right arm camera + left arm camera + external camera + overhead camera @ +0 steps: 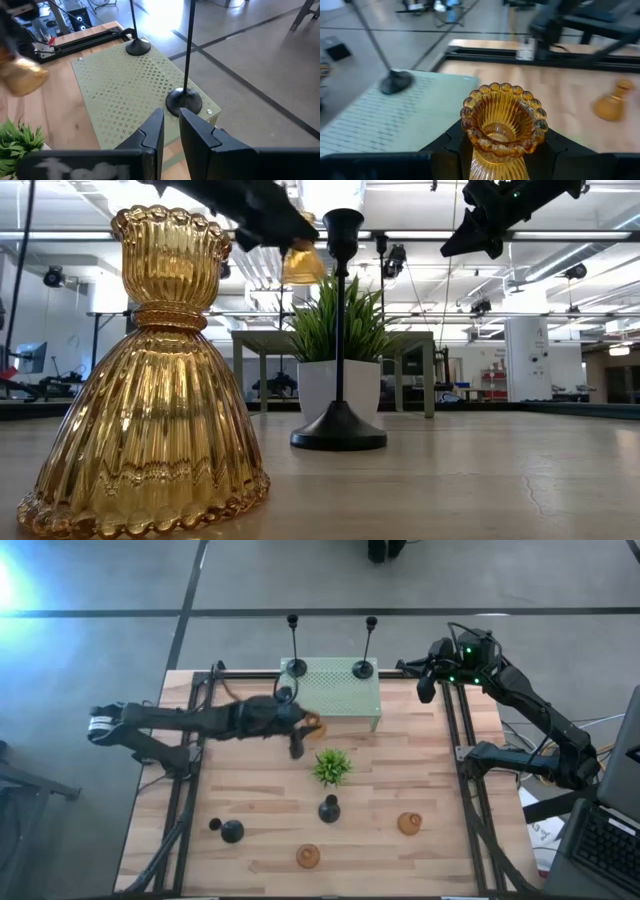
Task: Pick & Place candle stick holders
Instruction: Put the orange candle holder on the shelf
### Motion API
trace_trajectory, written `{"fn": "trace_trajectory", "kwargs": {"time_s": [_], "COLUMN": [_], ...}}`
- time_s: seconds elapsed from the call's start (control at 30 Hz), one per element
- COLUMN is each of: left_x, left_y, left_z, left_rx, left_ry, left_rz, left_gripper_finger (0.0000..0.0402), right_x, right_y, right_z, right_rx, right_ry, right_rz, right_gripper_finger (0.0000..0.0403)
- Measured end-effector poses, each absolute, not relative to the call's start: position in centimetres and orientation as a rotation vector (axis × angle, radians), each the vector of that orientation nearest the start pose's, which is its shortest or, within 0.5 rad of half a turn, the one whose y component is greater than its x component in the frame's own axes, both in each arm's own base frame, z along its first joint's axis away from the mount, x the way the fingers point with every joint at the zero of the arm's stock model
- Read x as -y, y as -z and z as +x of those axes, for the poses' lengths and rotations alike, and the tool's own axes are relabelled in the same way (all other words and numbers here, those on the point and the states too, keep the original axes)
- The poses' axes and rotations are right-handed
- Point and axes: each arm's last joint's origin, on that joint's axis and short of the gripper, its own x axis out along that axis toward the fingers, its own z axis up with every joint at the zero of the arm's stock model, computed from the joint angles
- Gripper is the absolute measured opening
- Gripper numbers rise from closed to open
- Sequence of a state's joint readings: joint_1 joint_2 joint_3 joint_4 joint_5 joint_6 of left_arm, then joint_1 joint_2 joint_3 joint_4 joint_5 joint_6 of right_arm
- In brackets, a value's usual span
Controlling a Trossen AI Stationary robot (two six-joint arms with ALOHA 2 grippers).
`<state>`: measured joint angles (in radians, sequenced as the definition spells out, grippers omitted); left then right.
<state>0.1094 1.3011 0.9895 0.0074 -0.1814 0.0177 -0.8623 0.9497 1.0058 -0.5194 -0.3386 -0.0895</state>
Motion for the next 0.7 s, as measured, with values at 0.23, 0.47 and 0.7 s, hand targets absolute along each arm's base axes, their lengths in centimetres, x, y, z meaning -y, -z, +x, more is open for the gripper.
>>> {"fn": "trace_trajectory", "kwargs": {"time_s": [0.23,0.47,0.7], "left_x": [-9.0,-12.8,-15.3], "left_y": [-31.7,-31.2,-30.2], "left_z": [31.7,34.4,36.3], "left_rx": [-0.307,-0.32,-0.327], "left_ry": [-0.432,-0.515,-0.602], "left_rz": [-0.008,-0.047,-0.098], "left_gripper_finger": [0.0134,0.0134,0.0134], "right_x": [14.0,14.0,14.0], "right_y": [-34.9,-34.9,-34.9], "right_z": [13.3,13.3,13.3], "right_rx": [-0.412,-0.415,-0.417], "right_ry": [0.492,0.49,0.489], "right_rz": [0.164,0.153,0.152], "right_gripper_finger": [0.0052,0.0052,0.0052]}}
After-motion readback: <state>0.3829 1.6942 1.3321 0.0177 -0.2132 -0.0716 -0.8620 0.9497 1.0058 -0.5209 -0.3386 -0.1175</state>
